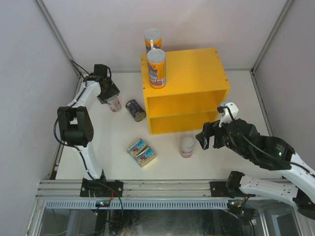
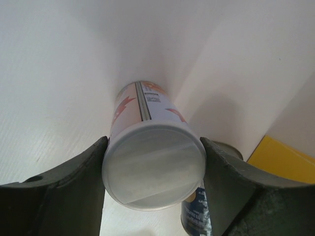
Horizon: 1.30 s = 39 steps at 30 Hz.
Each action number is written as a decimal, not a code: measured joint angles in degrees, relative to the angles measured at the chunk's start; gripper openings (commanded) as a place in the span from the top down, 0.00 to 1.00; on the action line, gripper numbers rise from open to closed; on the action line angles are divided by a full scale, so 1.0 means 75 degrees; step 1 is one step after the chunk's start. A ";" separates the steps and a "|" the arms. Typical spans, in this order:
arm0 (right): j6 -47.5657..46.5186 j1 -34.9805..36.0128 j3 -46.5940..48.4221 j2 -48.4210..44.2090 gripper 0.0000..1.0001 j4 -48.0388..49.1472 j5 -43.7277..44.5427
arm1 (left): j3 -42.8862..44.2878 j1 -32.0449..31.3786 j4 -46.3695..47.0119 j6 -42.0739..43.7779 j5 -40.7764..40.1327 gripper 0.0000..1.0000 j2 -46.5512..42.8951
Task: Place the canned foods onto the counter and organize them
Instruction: Pick up the canned food from the center of the board.
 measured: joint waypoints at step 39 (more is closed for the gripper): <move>-0.0723 -0.0714 -0.0003 -0.0385 0.19 0.0344 -0.0402 | -0.3716 -0.4500 -0.2352 -0.0755 -0.0740 1.00 -0.7676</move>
